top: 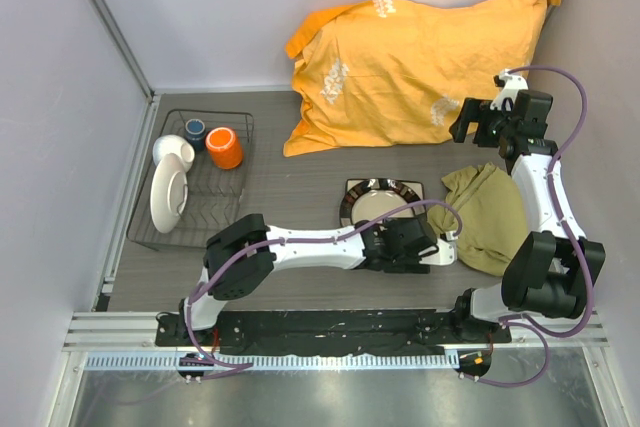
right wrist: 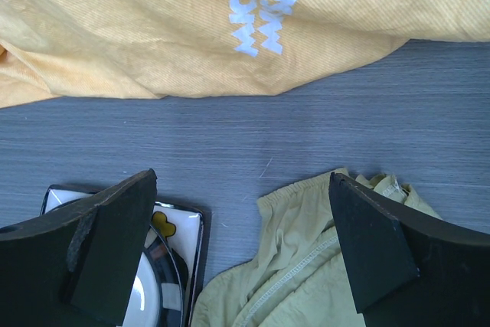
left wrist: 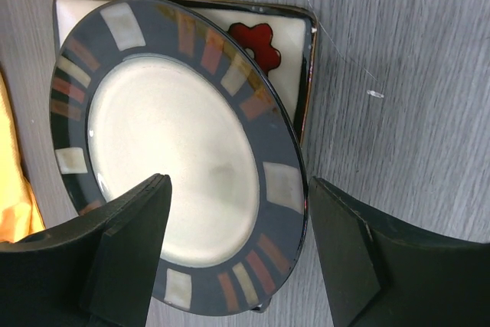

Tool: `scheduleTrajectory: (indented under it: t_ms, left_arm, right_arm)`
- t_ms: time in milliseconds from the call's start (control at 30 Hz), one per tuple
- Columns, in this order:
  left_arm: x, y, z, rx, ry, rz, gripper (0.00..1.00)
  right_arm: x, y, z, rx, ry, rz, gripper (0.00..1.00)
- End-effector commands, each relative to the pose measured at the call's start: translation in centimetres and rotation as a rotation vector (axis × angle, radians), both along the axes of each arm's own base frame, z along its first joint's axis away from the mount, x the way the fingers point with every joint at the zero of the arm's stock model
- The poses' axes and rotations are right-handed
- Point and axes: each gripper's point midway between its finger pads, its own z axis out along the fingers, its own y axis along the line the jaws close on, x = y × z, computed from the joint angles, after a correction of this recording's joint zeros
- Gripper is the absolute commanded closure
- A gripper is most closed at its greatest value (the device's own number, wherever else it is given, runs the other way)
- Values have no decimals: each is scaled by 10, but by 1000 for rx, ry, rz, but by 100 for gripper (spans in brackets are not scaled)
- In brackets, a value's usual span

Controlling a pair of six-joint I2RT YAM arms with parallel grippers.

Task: Unload the mixed dishes from the dish rack
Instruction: Place the plate at the center of the board.

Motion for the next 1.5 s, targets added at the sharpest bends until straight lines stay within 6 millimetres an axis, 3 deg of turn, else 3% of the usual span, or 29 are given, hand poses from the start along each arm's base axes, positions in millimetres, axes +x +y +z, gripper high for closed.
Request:
scheduleTrajectory:
  t_ms: [0,267,567,800,900,933,967,1067,1233,1267,1333,1367,1433,1467]
  left_arm:
    - [12,-20,22,-82,-25,5,24]
    - [12,-20,24,-93,-19,16,25]
    - [11,-12,72,-180,-17,72,25]
    - [22,4,112,-270,-10,131,26]
    - [40,18,138,-358,22,196,23]
    - [46,22,143,-380,31,212,2]
    - [53,28,148,-398,40,230,0]
    - [89,59,168,-464,41,326,0]
    - [126,115,196,-550,44,462,0]
    - [143,135,198,-558,33,517,0]
    - [156,161,205,-578,32,581,0]
    - [173,187,208,-586,23,641,0]
    - [183,218,211,-597,28,721,0]
    - [196,246,211,-604,25,782,0]
  right_arm:
    - [5,-2,12,-11,-40,13,0]
    - [5,-2,12,-8,-40,14,0]
    - [5,-2,11,-7,-38,13,0]
    - [5,-4,10,-7,-35,7,0]
    - [5,-3,9,-6,-32,9,0]
    - [5,-3,10,-6,-33,9,0]
    - [5,-3,9,-6,-32,9,0]
    - [5,-4,10,-7,-35,7,0]
    - [5,-3,9,-1,-32,10,0]
    - [5,-2,10,1,-33,12,0]
    - [5,-1,10,7,-34,16,0]
    - [5,-1,9,10,-31,17,0]
    - [5,1,8,15,-30,22,0]
    - [5,0,9,17,-31,22,0]
